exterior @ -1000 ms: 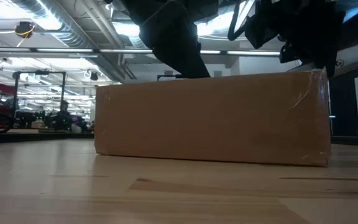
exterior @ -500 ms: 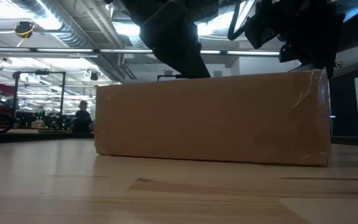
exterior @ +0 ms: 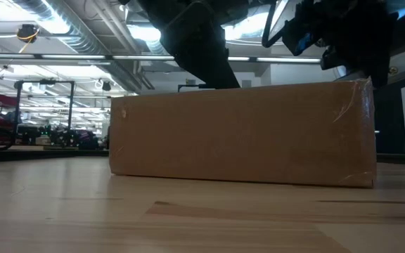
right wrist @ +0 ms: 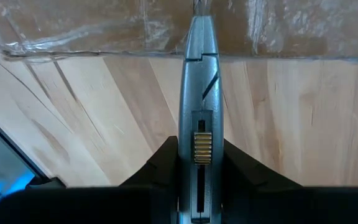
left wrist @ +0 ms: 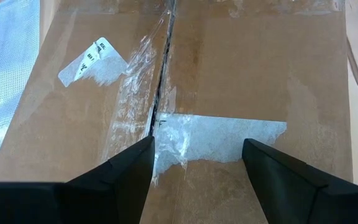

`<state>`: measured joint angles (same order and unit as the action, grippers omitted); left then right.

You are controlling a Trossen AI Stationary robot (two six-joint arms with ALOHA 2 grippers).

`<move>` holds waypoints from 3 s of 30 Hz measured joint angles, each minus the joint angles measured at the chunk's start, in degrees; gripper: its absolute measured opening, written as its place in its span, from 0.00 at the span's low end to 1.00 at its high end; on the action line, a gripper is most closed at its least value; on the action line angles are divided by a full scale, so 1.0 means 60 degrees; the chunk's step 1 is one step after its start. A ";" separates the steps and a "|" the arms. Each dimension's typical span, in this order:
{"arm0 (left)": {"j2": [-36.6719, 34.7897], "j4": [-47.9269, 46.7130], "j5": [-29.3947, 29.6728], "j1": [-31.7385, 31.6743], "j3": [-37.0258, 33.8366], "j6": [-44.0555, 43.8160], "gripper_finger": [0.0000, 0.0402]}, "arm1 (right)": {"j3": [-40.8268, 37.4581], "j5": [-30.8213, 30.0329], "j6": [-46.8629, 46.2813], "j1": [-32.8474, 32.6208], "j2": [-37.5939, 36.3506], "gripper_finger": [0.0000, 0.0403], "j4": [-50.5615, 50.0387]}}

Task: Unpack boxes
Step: Open the box using the silver cutter

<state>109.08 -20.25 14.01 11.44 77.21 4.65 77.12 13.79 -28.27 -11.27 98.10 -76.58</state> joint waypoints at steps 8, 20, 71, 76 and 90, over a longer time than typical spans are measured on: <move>0.0000 -0.0007 -0.0013 0.0000 0.0000 0.0025 0.59 | 0.0000 0.0080 0.0011 -0.0004 0.0004 0.15 -0.0208; 0.0000 0.0036 -0.0010 0.0000 0.0004 0.0032 0.59 | 0.0003 0.0323 0.0017 -0.0041 0.0004 0.15 -0.0659; 0.0000 0.0021 -0.0817 0.0040 -0.0004 -0.0226 0.59 | -0.0861 -0.9293 0.4964 -0.4262 0.0357 0.15 -0.0707; 0.0000 0.0017 -0.0819 0.0048 -0.0004 -0.0235 0.59 | -0.1091 -0.9391 0.5091 -0.4542 0.0341 0.15 -0.0272; 0.0000 0.0004 -0.1591 0.0051 -0.0004 0.0153 0.59 | -0.1104 -0.9368 0.5004 -0.5462 0.0062 0.15 0.0018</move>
<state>109.08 -20.23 4.47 11.75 77.19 5.57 70.50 -42.42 1.75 -44.04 98.48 -76.47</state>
